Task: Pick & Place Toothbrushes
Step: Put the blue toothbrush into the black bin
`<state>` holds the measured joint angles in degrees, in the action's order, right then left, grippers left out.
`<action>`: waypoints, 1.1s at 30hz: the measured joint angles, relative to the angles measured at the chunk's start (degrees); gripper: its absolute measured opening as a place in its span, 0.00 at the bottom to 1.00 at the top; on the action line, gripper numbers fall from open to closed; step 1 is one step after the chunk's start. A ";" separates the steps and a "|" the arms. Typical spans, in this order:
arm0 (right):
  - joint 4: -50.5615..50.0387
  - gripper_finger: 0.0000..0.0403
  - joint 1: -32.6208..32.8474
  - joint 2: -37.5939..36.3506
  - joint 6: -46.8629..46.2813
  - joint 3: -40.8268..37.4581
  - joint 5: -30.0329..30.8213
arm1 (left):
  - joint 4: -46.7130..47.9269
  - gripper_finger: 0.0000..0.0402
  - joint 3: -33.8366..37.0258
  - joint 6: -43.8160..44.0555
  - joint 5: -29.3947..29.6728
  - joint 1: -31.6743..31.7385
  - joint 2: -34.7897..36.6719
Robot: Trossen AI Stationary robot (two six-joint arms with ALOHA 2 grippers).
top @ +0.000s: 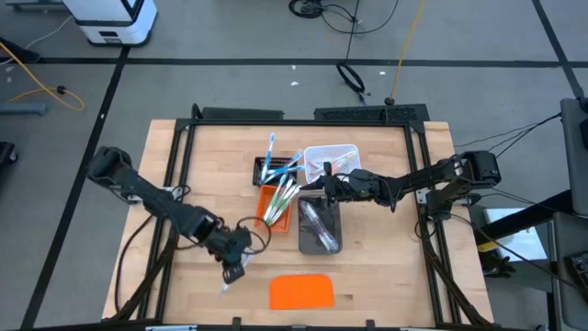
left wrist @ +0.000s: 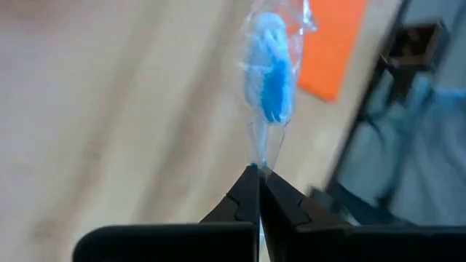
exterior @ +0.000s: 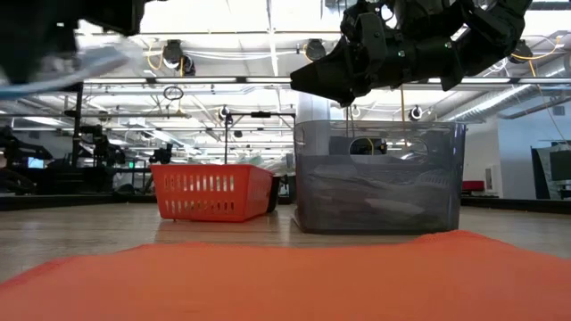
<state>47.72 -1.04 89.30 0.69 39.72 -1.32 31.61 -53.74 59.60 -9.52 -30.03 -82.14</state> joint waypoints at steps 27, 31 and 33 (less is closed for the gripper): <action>7.64 0.32 3.74 0.02 -8.98 0.02 -6.18 | -31.38 0.00 0.00 -37.60 24.29 17.27 3.82; 6.79 0.32 3.69 0.02 -8.99 0.11 -6.08 | -36.05 0.00 -0.04 -42.14 24.16 18.08 3.83; 6.09 0.32 3.69 0.04 -8.98 0.11 -6.00 | -37.95 0.00 -0.04 -43.92 24.66 18.41 3.82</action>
<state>53.81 2.66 89.33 -8.29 39.83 -7.32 -6.34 -53.78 15.67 15.13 -11.63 -78.32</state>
